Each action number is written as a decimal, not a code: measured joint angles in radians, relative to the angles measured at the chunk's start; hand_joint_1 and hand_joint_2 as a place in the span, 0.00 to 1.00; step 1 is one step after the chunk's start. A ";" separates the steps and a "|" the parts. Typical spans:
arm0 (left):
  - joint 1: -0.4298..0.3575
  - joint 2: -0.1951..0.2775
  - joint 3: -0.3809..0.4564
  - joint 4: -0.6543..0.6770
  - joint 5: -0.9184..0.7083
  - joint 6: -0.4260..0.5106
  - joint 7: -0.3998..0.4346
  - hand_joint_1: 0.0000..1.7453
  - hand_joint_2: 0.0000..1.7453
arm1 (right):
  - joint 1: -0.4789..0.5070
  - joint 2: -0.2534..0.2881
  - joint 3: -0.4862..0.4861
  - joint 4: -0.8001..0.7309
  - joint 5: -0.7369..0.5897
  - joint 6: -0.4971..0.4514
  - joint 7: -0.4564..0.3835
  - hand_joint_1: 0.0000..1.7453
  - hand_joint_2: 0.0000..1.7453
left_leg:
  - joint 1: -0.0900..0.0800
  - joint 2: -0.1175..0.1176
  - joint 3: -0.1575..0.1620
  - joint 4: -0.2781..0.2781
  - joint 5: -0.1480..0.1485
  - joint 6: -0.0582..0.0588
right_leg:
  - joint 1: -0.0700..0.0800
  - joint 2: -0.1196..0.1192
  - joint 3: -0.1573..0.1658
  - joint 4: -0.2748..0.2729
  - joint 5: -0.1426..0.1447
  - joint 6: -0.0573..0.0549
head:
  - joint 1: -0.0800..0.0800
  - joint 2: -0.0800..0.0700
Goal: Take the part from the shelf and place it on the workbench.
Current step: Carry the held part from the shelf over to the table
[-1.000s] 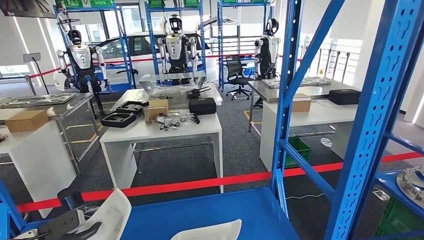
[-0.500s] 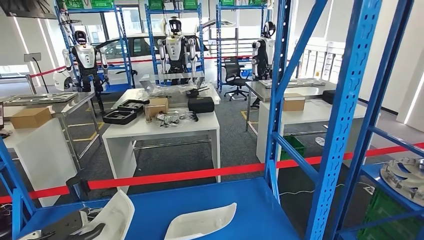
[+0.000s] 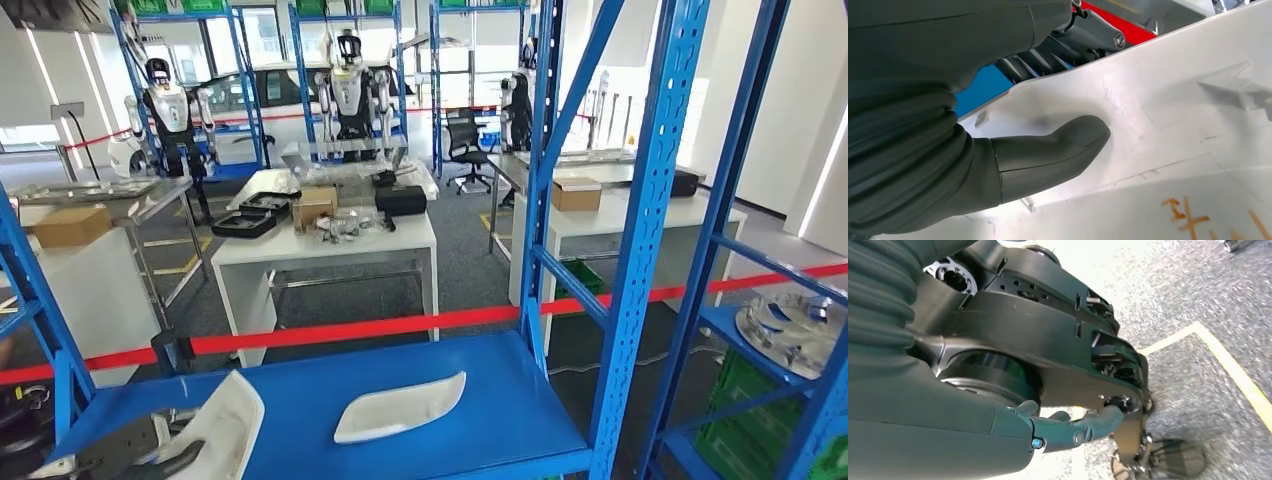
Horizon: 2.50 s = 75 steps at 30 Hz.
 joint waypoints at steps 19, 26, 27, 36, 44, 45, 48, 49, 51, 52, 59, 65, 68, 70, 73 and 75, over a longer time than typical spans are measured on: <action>-0.036 -0.028 0.003 0.041 -0.016 -0.011 0.000 1.00 1.00 | -0.002 -0.002 0.005 0.000 -0.011 0.008 -0.004 0.00 1.00 | 0.011 0.006 -0.202 0.097 0.075 -0.022 | 0.001 -0.005 0.115 0.009 -0.121 -0.026 | 0.004 0.000; -0.044 -0.050 0.002 0.066 -0.019 -0.009 -0.003 1.00 1.00 | -0.001 -0.003 0.005 0.000 -0.020 0.010 -0.005 0.00 1.00 | 0.016 0.004 -0.115 0.197 0.020 -0.029 | 0.001 -0.005 0.014 0.012 -0.038 -0.022 | 0.000 0.000; -0.046 -0.054 0.002 0.066 -0.019 -0.007 -0.004 1.00 1.00 | -0.001 -0.003 0.005 0.000 -0.023 0.010 -0.006 0.00 1.00 | 0.013 0.002 -0.060 0.121 0.016 -0.024 | 0.002 -0.005 0.005 0.012 -0.028 -0.018 | 0.000 0.000; -0.053 -0.091 0.002 0.083 -0.021 0.010 -0.009 1.00 1.00 | 0.004 -0.002 0.005 0.000 -0.034 0.008 -0.009 0.00 1.00 | 0.008 0.006 -0.061 -0.006 0.070 0.038 | 0.000 -0.003 -0.060 0.174 -0.165 0.026 | 0.006 0.000; -0.047 -0.094 0.002 0.100 -0.021 0.015 -0.016 1.00 1.00 | 0.000 -0.003 0.005 0.000 -0.031 0.011 -0.010 0.00 1.00 | 0.009 0.007 -0.187 0.040 0.146 0.008 | -0.001 0.000 0.151 0.037 -0.168 0.023 | 0.009 0.000; -0.047 -0.093 0.002 0.101 -0.021 0.018 -0.019 1.00 1.00 | 0.001 -0.003 0.005 0.000 -0.031 0.012 -0.010 0.00 1.00 | 0.009 0.007 -0.191 0.040 0.154 0.002 | 0.002 0.001 0.160 0.017 -0.178 0.016 | 0.008 0.000; -0.040 -0.089 0.002 0.105 -0.022 0.026 -0.026 1.00 1.00 | 0.003 -0.003 0.005 0.000 -0.027 0.013 -0.007 0.00 1.00 | 0.013 0.004 -0.202 0.048 0.146 -0.016 | -0.001 -0.003 0.137 0.012 -0.150 -0.007 | 0.005 0.000; -0.038 -0.086 0.002 0.106 -0.023 0.027 -0.027 1.00 1.00 | 0.002 -0.003 0.005 0.000 -0.025 0.012 -0.005 0.00 1.00 | 0.014 0.003 -0.213 0.077 0.110 -0.022 | -0.002 -0.004 0.126 0.009 -0.136 -0.014 | 0.004 0.000; -0.033 -0.080 0.002 0.108 -0.024 0.028 -0.029 1.00 1.00 | 0.002 -0.003 0.005 0.000 -0.020 0.012 -0.001 0.00 1.00 | 0.016 0.002 -0.240 0.187 0.011 -0.031 | -0.002 -0.006 0.100 0.007 -0.111 -0.021 | 0.001 0.000; -0.030 -0.077 0.002 0.109 -0.023 0.027 -0.030 1.00 1.00 | 0.002 -0.003 0.006 0.000 -0.017 0.012 0.001 0.00 1.00 | 0.016 0.002 -0.249 0.249 -0.022 -0.035 | -0.001 -0.007 0.085 0.008 -0.099 -0.022 | 0.001 0.000; 0.003 -0.044 0.009 0.093 -0.018 0.022 -0.033 1.00 1.00 | 0.000 -0.001 0.012 0.000 -0.005 0.013 0.006 0.00 1.00 | 0.006 0.002 -0.015 0.042 0.005 -0.008 | 0.002 -0.006 0.006 0.006 -0.019 -0.005 | 0.000 0.000; 0.016 -0.034 0.027 0.084 -0.014 0.021 -0.033 1.00 1.00 | 0.004 0.001 0.021 0.000 -0.001 0.011 0.006 0.00 1.00 | 0.007 0.007 -0.039 -0.023 0.064 0.035 | 0.000 -0.004 -0.029 0.056 -0.080 0.030 | 0.003 -0.001; 0.030 -0.036 0.041 0.082 -0.006 0.008 -0.033 1.00 1.00 | 0.002 0.001 0.023 0.000 -0.005 0.007 0.006 0.00 1.00 | 0.007 0.008 -0.094 -0.019 0.105 0.040 | -0.001 -0.004 -0.062 0.241 -0.194 0.039 | 0.007 -0.001; 0.040 -0.044 0.056 0.081 0.006 -0.004 -0.032 1.00 1.00 | 0.002 0.001 0.023 0.000 -0.012 0.002 0.005 0.00 1.00 | 0.007 0.008 -0.133 -0.010 0.129 0.036 | -0.001 -0.004 -0.029 0.269 -0.160 0.042 | 0.007 -0.001; 0.051 -0.058 0.077 0.067 0.027 -0.015 -0.023 1.00 1.00 | -0.004 0.002 0.023 0.000 -0.017 -0.006 0.005 0.00 1.00 | 0.008 0.007 -0.187 0.016 0.155 0.023 | 0.000 -0.003 0.117 0.097 -0.142 0.035 | 0.009 -0.001; 0.059 -0.063 0.094 0.044 0.061 -0.032 -0.012 1.00 1.00 | -0.007 0.006 0.023 0.000 -0.020 -0.011 0.005 0.00 1.00 | 0.007 0.008 -0.201 0.025 0.171 0.011 | 0.004 0.000 0.170 0.008 -0.177 0.021 | 0.008 -0.001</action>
